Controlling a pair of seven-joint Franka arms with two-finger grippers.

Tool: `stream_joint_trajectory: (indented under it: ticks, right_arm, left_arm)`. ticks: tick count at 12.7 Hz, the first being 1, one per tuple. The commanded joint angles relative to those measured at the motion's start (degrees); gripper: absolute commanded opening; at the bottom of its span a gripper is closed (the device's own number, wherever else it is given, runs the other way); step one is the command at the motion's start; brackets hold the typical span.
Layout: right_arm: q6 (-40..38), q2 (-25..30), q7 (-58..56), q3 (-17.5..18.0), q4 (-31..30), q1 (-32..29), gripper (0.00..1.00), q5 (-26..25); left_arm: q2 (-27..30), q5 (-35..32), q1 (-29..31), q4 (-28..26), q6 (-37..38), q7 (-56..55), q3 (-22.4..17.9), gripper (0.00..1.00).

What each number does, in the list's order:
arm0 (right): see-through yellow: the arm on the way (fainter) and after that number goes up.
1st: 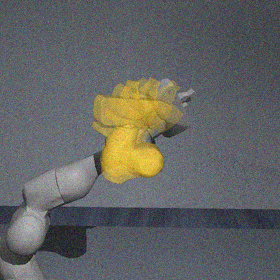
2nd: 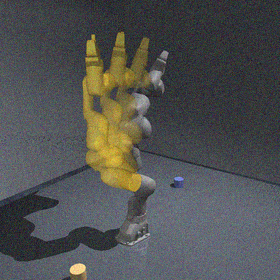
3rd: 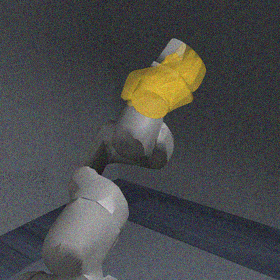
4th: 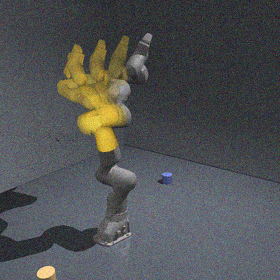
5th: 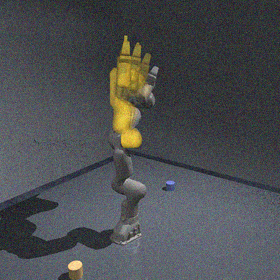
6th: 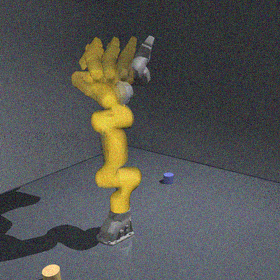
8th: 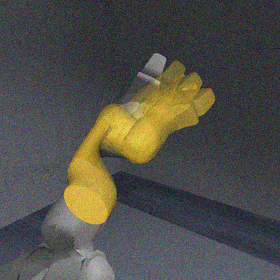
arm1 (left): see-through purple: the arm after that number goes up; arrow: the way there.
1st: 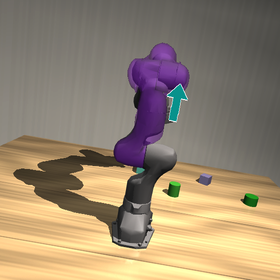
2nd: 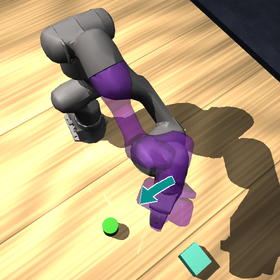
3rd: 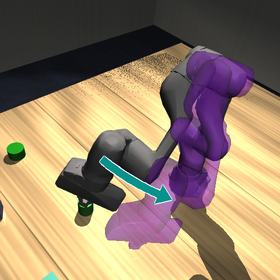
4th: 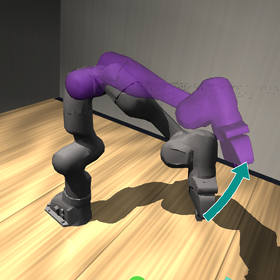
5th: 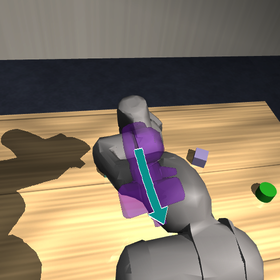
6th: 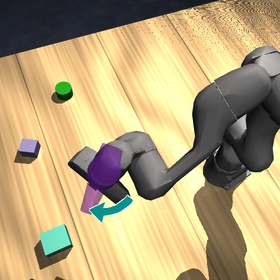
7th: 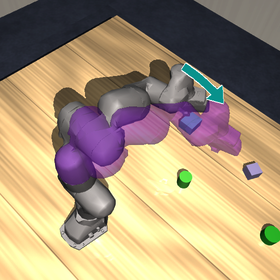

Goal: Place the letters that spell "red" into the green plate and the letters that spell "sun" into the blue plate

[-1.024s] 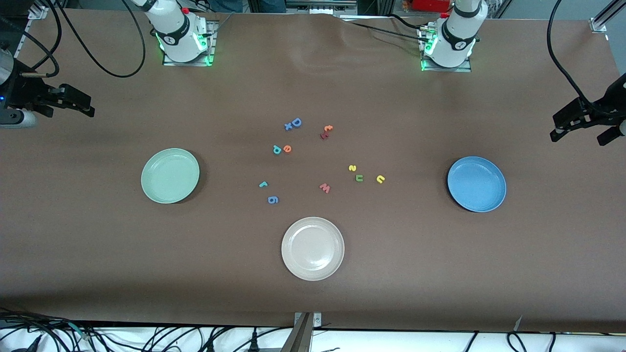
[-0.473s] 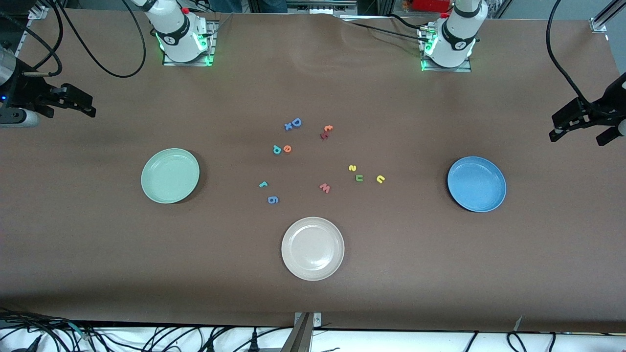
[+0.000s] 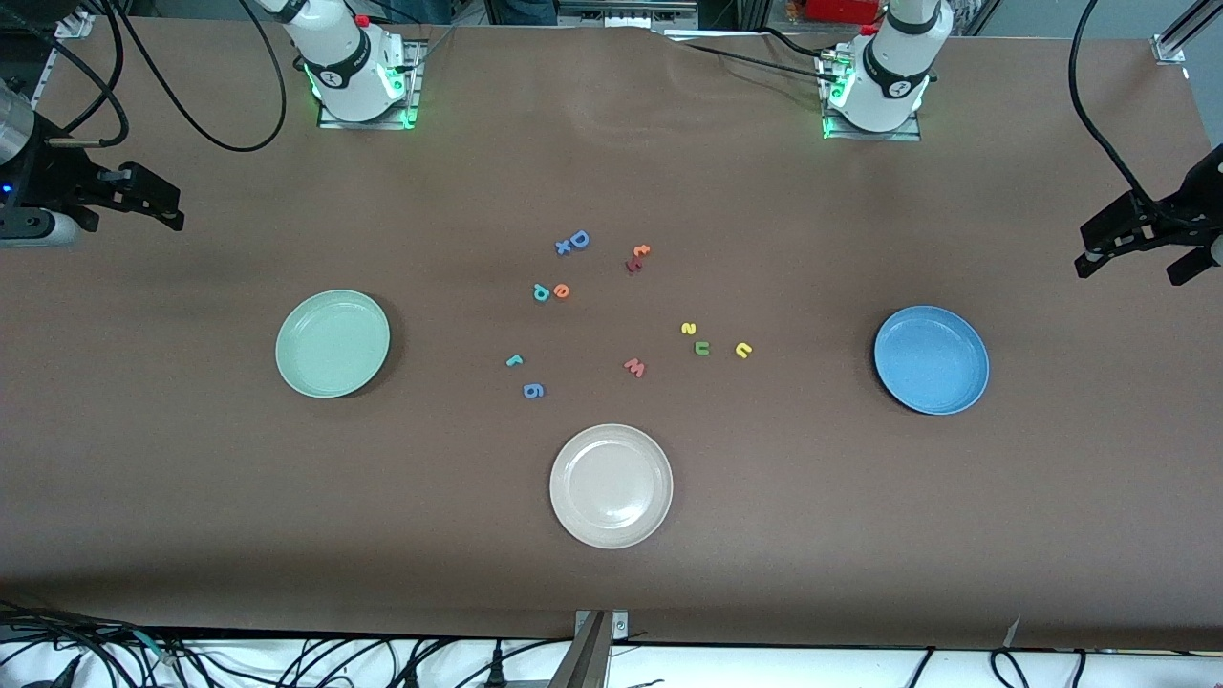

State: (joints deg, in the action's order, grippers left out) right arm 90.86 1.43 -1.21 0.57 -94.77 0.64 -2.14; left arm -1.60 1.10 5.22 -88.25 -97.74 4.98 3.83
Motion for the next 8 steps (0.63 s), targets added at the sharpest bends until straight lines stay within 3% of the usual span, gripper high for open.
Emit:
stream_joint_trajectory:
  ticks: [1,8]
  right_arm:
    - [-0.6,0.7,0.1,-0.2,0.5,0.1,1.00,-1.0]
    - [-2.6,0.4,5.9,-0.9,0.5,-0.2,1.00,-1.2]
  left_arm:
    - [-0.8,-0.7,0.3,1.3,0.0,0.4,0.3,1.00]
    - [-1.8,-0.7,0.6,1.4,-0.3,0.4,-0.1,1.00]
